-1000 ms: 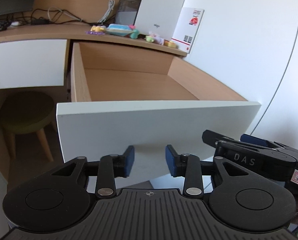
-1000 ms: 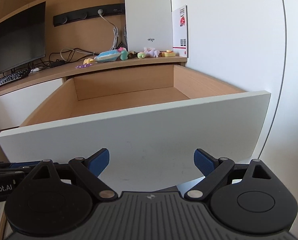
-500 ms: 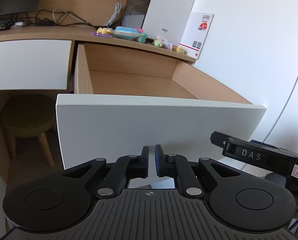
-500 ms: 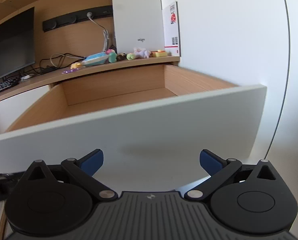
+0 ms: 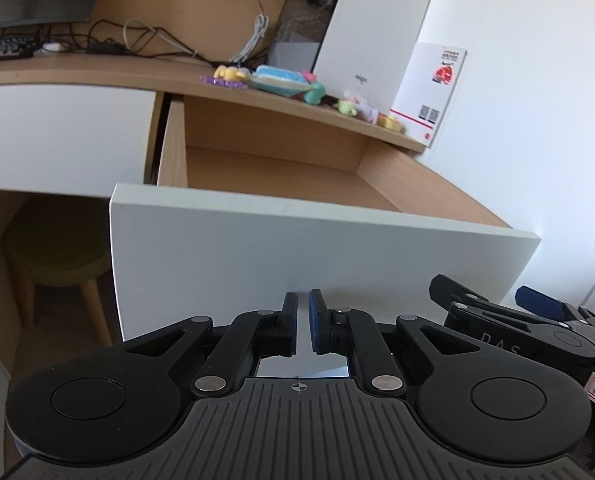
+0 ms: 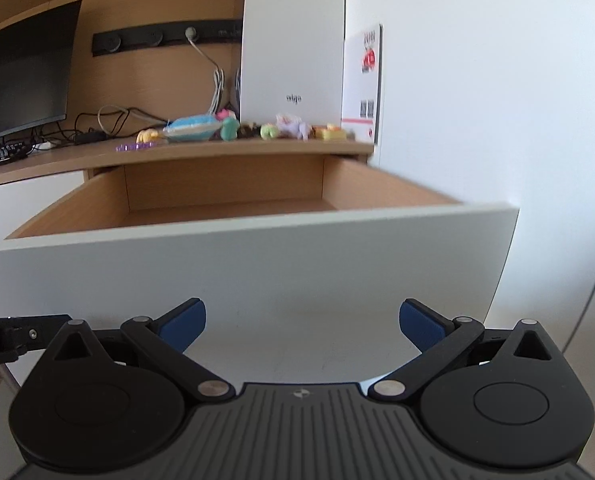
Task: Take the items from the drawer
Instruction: 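Push the drawer front panel closed with the left tool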
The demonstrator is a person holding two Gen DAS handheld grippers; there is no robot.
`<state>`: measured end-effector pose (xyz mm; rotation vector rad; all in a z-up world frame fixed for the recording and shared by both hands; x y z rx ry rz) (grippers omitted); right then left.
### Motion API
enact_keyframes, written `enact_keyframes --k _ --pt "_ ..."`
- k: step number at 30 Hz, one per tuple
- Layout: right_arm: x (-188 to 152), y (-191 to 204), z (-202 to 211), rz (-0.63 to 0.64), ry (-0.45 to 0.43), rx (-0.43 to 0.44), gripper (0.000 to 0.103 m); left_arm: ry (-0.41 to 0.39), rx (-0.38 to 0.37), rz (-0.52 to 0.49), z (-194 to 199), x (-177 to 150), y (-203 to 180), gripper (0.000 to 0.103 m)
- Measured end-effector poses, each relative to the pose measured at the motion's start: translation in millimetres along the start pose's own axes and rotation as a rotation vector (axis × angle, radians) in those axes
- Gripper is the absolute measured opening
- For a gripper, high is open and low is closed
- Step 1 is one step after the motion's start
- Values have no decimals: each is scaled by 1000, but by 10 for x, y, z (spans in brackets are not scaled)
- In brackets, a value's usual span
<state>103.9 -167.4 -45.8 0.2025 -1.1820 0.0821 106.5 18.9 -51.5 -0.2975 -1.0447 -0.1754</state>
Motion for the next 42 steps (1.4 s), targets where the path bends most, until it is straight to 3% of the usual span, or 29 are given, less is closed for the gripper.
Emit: enact_keyframes --k 11,20,31,37,42 --pt "224 83 -472 -28 26 28 103 -64 62 -42 -232 232 121 9" --pt "420 219 -891 16 4 71 103 -91 162 -37 -573 429 238 9" --pt "550 -111 -1549 -56 16 43 103 -92 249 -31 -1135 605 317 9" --pt "655 -93 -1801 -37 -26 65 103 -136 313 -57 -1404 661 298 9" --pt "730 -3 -2015 -29 -50 98 103 -137 325 -75 -1624 734 323 9"
Point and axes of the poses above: each gripper's, at about its wrist camera, not at the fingertips, and z roughly against the way its jaws point, y to its left, x to its top, the point moved 10 cm from there along -z, roughly the way its jaws point, and after that the axes turned 8 degrees about -z, right-handed, at the moved point
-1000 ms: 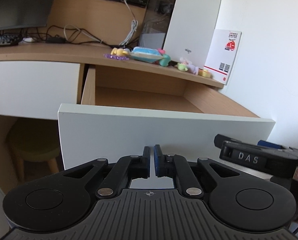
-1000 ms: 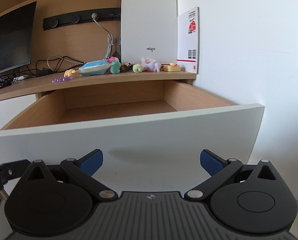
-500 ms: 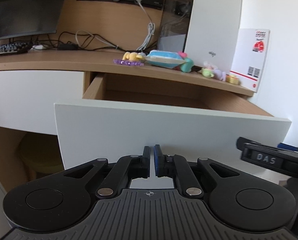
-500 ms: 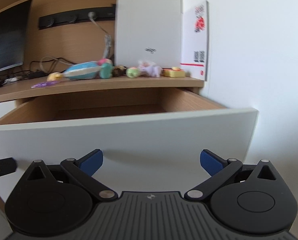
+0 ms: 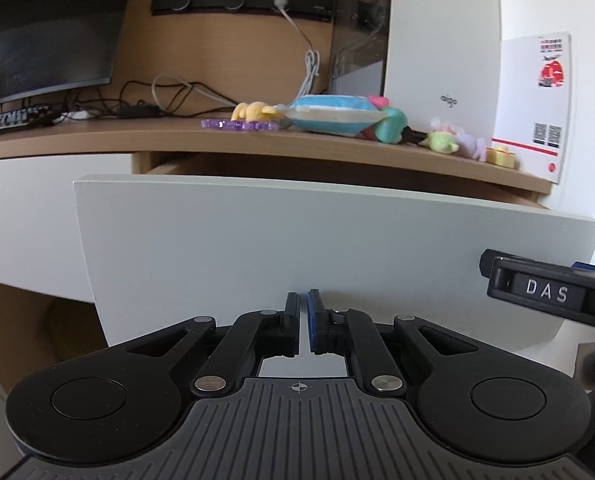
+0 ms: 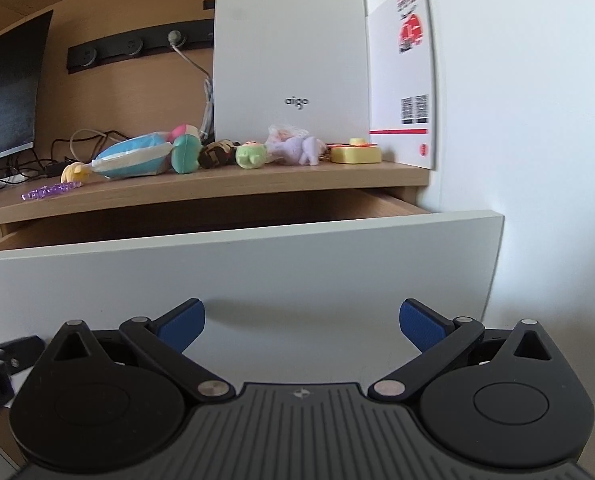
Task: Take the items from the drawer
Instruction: 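Push the drawer front panel closed with the left tool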
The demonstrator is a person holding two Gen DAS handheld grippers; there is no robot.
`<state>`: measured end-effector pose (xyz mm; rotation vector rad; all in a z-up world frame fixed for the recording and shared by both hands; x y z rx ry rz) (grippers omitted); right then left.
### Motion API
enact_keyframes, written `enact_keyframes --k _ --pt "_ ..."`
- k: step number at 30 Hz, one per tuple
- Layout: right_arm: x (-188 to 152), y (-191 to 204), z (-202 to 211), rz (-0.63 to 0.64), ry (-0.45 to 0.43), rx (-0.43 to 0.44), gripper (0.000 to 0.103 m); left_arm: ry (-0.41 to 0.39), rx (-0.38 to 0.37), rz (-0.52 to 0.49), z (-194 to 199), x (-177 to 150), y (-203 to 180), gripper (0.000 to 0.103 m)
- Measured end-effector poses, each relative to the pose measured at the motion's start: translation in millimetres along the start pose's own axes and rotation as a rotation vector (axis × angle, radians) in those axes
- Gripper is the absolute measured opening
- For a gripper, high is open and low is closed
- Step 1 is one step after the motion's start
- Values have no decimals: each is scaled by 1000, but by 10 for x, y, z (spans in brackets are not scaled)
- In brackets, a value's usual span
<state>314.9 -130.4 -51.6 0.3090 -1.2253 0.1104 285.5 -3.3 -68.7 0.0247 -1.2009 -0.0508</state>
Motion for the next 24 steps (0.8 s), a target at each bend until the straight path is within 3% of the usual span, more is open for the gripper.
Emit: enact_keyframes --k 12,21,23,24 --pt "46 40 -523 39 -48 39 103 -99 98 -57 -384 157 3 9" --pt "101 -10 -954 -8 -49 16 103 -122 109 -69 -776 288 91 9" --pt "128 7 -1032 -9 -56 29 103 -139 126 -87 -767 276 62 8" --pt "141 42 -1029 -14 -72 80 103 -151 136 -102 -763 266 44 7"
Point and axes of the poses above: each gripper's, at about its wrist camera, not at the fingertips, and z roughly against the way its jaws point, y to its left, x to its top, the point moved 10 cm from there along -z, roughly the way its jaws point, and after that the axes turned 8 degrees about -z, right-handed, at the moved point
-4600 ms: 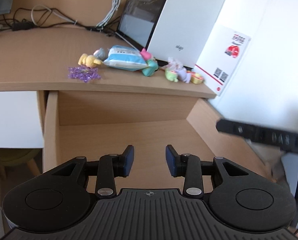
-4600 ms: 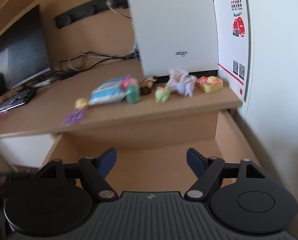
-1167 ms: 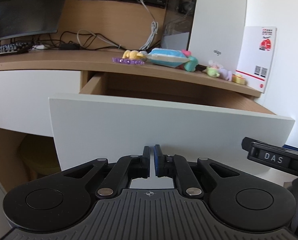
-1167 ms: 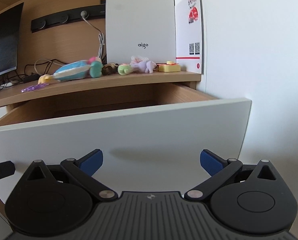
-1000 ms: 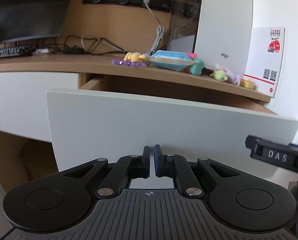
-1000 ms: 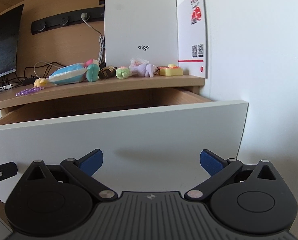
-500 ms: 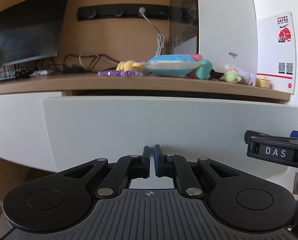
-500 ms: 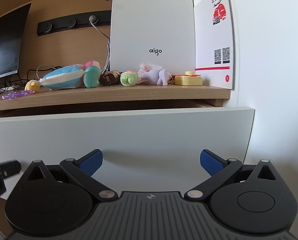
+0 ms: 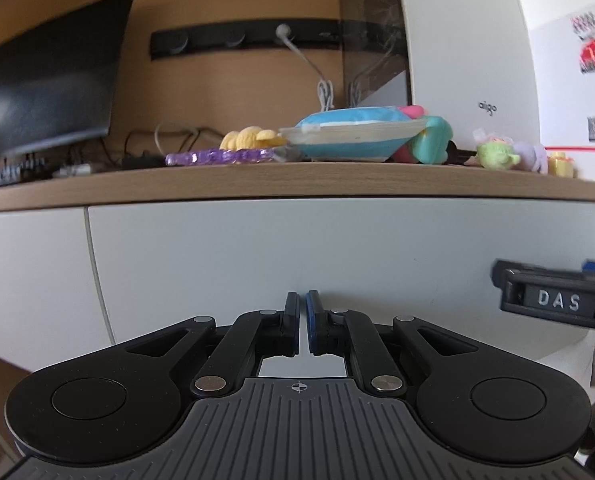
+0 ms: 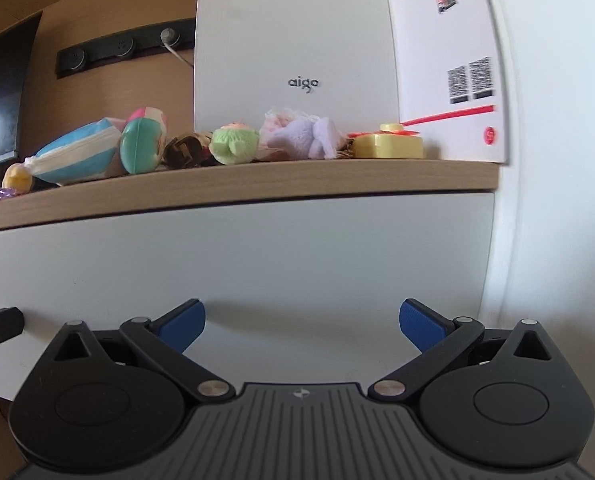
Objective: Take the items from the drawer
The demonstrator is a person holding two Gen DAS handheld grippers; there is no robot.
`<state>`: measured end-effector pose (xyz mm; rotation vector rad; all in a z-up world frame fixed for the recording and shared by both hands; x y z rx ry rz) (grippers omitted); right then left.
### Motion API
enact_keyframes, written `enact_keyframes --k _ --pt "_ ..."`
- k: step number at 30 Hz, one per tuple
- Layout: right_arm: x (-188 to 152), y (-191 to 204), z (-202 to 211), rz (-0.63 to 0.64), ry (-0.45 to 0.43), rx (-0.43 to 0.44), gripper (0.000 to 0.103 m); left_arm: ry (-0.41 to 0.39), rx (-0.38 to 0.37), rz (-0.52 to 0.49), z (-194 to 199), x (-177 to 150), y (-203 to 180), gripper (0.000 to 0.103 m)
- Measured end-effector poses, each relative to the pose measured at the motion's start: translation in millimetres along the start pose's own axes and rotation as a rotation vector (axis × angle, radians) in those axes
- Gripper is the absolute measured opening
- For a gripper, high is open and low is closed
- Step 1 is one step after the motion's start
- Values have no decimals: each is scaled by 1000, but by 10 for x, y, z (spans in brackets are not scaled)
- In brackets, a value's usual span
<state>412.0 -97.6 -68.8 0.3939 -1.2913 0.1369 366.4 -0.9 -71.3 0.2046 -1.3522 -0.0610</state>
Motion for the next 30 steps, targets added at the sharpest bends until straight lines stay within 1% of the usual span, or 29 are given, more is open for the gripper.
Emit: enact_keyframes --k 2,5,7,9,10,11,12,13,14,15,16,17,18,19,21,23,25,27,30 --pt "3 67 6 12 -27 45 103 -24 13 -7 16 -15 -25 6" --pt "11 166 27 49 -68 83 103 -47 5 26 30 -23 -28 6" --pt "22 194 21 35 -63 106 103 -59 6 29 37 -29 -45 6" --pt "25 200 6 19 -51 119 103 -62 9 12 28 -24 -88 6" --pt "24 192 0 9 -45 121 103 -57 -5 0 17 -16 -125 6" --pt "21 184 -9 -3 -35 123 103 -44 -37 -8 4 -15 -169 6" --pt "10 182 -21 -16 -23 125 103 -14 -90 -4 -25 -23 -221 7" --pt "0 174 -35 -33 -6 129 103 44 -150 -1 -81 -55 -271 7" --pt "-21 169 -61 -52 23 138 103 122 -193 -6 -151 -105 -310 11" --pt "-48 169 -97 -65 61 145 103 196 -212 -10 -201 -163 -325 11" --pt "-79 166 -123 -72 95 146 103 237 -206 -7 -201 -196 -298 11" --pt "-97 159 -136 -77 122 139 103 229 -195 -7 -154 -185 -259 11" --pt "-99 140 -117 -89 131 127 103 204 -178 -19 -64 -147 -212 11" --pt "-85 114 -55 -108 121 118 103 181 -166 -28 34 -106 -168 11" --pt "-63 93 97 -111 107 89 103 168 -161 -8 217 -50 -92 11" --pt "-70 133 273 -81 104 67 103 174 -169 18 428 -7 -35 11" --pt "-84 238 513 -21 104 58 103 165 -174 33 660 60 23 11" --pt "-86 354 758 28 104 48 103 138 -169 43 912 147 104 11" --pt "-38 433 1109 54 114 27 103 106 -149 65 1347 192 257 11"
Point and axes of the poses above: each gripper's, at about its wrist camera, not at the fingertips, and z roughly against the way its jaws point, y to its left, x to its top, the point moved 10 cm from there along -z, roughly the way its jaws point, and after that the axes turned 8 degrees about -z, right-handed, at the moved point
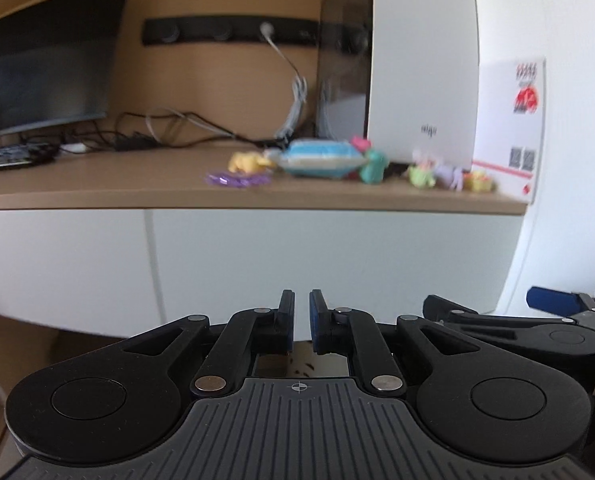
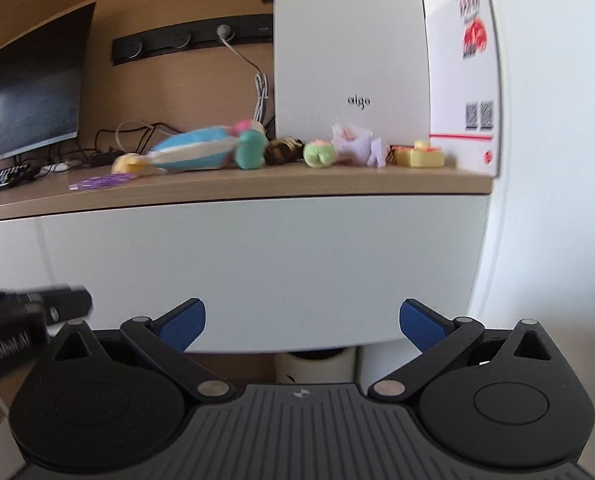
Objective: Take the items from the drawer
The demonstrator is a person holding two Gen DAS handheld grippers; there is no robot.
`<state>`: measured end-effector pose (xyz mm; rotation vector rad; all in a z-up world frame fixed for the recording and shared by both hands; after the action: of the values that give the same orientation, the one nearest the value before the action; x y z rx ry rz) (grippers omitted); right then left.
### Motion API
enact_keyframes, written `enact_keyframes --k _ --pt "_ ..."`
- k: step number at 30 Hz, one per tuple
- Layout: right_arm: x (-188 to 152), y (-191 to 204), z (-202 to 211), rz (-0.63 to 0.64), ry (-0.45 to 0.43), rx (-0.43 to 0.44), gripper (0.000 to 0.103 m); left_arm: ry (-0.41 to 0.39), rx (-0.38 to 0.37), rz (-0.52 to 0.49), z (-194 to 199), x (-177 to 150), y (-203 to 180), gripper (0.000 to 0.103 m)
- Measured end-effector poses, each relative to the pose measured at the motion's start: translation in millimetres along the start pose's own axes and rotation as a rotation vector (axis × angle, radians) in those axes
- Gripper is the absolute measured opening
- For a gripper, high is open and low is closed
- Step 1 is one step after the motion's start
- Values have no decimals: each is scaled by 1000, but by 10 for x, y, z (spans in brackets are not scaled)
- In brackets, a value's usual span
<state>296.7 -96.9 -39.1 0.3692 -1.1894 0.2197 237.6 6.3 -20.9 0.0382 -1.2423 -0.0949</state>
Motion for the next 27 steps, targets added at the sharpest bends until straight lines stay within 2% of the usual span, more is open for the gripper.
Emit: enact_keyframes --k 4,7,11,16,27 --pt "-9 47 497 -47 41 7 103 1 5 -9 436 -132 48 11" --pt "-102 77 776 -85 84 12 103 10 -13 -7 618 -187 56 11" --pt "-250 128 1019 -83 91 -21 103 59 -47 -17 740 -302 23 11" --pt "-394 177 1088 -25 121 -39 103 102 -38 -3 806 -345 50 11" --pt "-373 109 1127 -44 135 -48 103 129 -40 11 839 -392 42 11"
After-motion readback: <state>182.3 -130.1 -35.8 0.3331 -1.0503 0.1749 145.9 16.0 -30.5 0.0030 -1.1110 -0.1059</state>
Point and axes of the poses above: each gripper's, at about its wrist camera, not at the fingertips, and z roughly against the way its jaws point, y to its left, x to its top, the point moved 10 cm from there along -z, roughly the way its jaws point, and after that the axes turned 8 degrees about -z, right-handed, at the moved point
